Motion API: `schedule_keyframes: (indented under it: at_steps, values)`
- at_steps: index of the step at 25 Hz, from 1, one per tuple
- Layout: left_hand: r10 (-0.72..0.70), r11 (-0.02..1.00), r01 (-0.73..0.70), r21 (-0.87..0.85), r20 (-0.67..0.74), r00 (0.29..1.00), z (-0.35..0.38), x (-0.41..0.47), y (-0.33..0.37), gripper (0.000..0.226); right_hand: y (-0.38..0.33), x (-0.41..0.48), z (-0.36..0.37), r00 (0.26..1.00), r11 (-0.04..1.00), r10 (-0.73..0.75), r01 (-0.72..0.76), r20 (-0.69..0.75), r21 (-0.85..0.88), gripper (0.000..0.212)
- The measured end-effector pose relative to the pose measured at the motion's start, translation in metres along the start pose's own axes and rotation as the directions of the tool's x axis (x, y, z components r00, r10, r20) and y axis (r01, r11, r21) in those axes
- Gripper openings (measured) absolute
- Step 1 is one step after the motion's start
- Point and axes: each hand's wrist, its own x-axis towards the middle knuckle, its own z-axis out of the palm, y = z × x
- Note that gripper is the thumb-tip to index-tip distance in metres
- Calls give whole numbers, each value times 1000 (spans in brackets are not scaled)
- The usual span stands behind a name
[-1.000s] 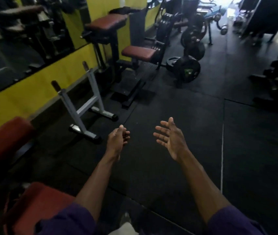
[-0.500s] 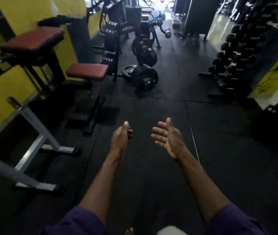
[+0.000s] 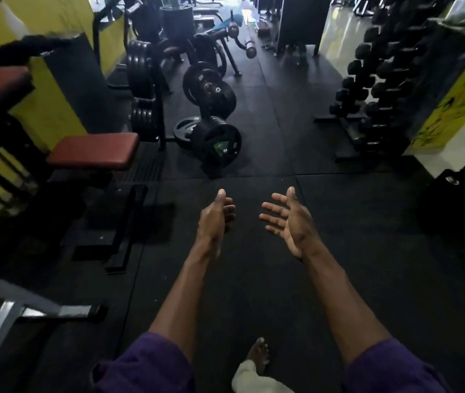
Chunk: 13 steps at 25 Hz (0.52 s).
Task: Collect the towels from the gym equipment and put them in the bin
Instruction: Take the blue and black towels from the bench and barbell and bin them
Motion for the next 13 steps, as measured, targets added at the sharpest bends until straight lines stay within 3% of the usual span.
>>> schedule_keyframes:
  at_steps: [13]
  values:
    - [-21, 982, 23, -187, 16, 1000, 146, 260, 106, 55, -146, 274, -91, 997, 999, -26, 29, -66, 31, 61]
